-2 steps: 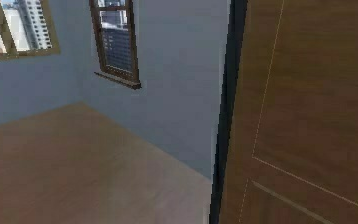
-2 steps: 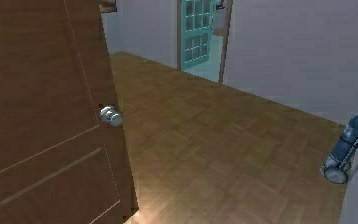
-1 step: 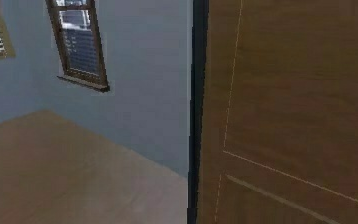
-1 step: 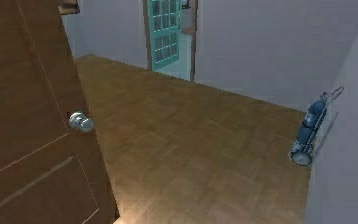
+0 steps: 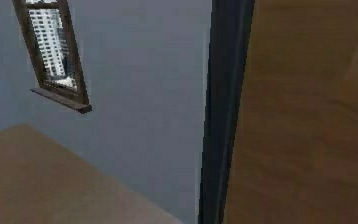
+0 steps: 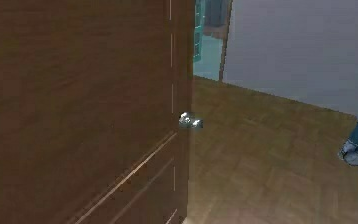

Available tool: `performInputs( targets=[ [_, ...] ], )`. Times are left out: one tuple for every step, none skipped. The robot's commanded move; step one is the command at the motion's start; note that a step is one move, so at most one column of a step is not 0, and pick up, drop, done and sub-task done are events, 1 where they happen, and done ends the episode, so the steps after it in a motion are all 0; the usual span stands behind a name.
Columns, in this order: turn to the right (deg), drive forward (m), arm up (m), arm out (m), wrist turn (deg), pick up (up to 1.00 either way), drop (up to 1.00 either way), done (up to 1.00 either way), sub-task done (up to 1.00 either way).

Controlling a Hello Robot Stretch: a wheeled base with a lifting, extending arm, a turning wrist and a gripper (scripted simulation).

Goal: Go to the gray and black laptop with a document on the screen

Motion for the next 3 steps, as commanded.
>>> performInputs(
  targets=[
    [-45.0,0.0,0.0,0.0,0.0,0.0,0.0,0.0,0.0],
    [-36.0,0.0,0.0,0.0,0.0,0.0,0.0,0.0,0.0],
    [0.0,0.65,0.0,0.0,0.0,0.0,0.0,0.0,0.0]
  ],
)
